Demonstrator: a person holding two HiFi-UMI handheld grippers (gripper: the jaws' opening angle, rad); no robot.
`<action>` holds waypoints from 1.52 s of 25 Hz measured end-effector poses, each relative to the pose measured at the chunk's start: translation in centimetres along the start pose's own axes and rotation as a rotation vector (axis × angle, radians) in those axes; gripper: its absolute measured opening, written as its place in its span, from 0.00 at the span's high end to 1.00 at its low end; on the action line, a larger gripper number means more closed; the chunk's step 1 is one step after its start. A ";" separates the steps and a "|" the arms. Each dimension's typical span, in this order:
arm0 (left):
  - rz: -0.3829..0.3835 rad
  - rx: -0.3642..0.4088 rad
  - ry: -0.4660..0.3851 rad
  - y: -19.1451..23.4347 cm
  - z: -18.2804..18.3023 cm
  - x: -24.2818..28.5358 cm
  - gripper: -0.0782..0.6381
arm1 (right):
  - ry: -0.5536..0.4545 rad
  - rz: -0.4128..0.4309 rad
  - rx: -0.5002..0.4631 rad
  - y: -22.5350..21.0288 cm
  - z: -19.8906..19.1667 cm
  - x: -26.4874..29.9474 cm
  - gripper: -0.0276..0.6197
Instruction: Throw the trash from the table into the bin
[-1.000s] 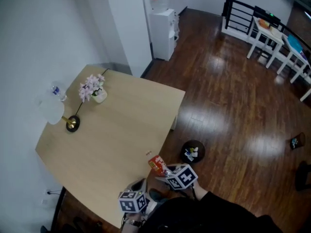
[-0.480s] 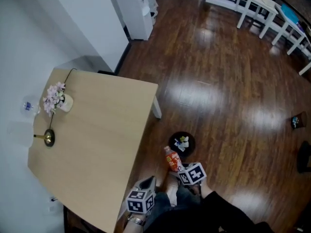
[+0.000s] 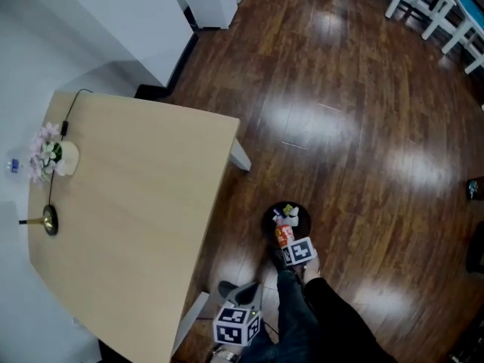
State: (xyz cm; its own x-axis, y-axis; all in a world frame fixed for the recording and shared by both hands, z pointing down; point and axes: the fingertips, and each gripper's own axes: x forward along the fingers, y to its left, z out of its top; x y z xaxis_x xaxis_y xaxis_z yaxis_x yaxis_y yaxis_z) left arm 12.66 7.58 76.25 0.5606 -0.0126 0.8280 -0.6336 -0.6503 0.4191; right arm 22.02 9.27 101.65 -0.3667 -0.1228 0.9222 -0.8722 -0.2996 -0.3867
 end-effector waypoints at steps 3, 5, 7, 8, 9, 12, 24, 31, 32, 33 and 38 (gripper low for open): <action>-0.009 -0.017 0.019 0.0 -0.6 1.8 0.88 | 0.023 -0.034 -0.017 -1.6 0.6 2.9 0.46; -0.015 -0.029 0.035 0.0 -1.1 2.5 0.88 | 0.031 -0.038 -0.025 -2.1 1.0 4.3 0.46; -0.018 -0.028 0.053 0.0 -1.8 2.9 0.88 | 0.033 -0.038 -0.026 -2.5 1.4 5.3 0.45; -0.018 -0.026 0.062 0.0 -2.1 3.0 0.88 | 0.031 -0.038 -0.024 -2.6 1.6 5.7 0.44; -0.019 -0.026 0.069 0.0 -2.5 3.1 0.88 | 0.026 -0.038 -0.018 -2.7 1.8 5.9 0.40; -0.018 -0.027 0.080 0.1 -3.1 3.0 0.88 | 0.006 -0.029 0.009 -2.5 2.0 5.6 0.39; 0.000 -0.026 0.027 0.1 -2.5 0.0 0.88 | -0.138 -0.064 -0.085 -0.7 1.1 -3.9 0.39; 0.028 -0.002 -0.061 0.8 -0.3 -6.2 0.88 | -0.290 0.014 -0.168 6.0 2.2 -15.9 0.46; 0.026 -0.008 -0.078 0.9 -0.1 -7.3 0.88 | -0.316 0.018 -0.192 7.0 2.4 -17.9 0.59; 0.023 -0.014 -0.096 1.0 0.1 -8.6 0.88 | -0.340 0.025 -0.219 8.1 2.4 -19.9 0.69; 0.046 -0.028 -0.195 2.5 -0.6 -15.8 0.88 | -0.404 0.099 -0.344 15.0 1.7 -27.4 0.96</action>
State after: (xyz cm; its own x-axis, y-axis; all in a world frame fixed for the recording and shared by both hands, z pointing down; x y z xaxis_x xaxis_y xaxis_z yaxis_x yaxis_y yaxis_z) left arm 1.90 6.61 64.44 0.6218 -0.1908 0.7596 -0.6742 -0.6240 0.3951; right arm 19.55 6.58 70.59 -0.3580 -0.5094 0.7825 -0.9202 0.0504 -0.3882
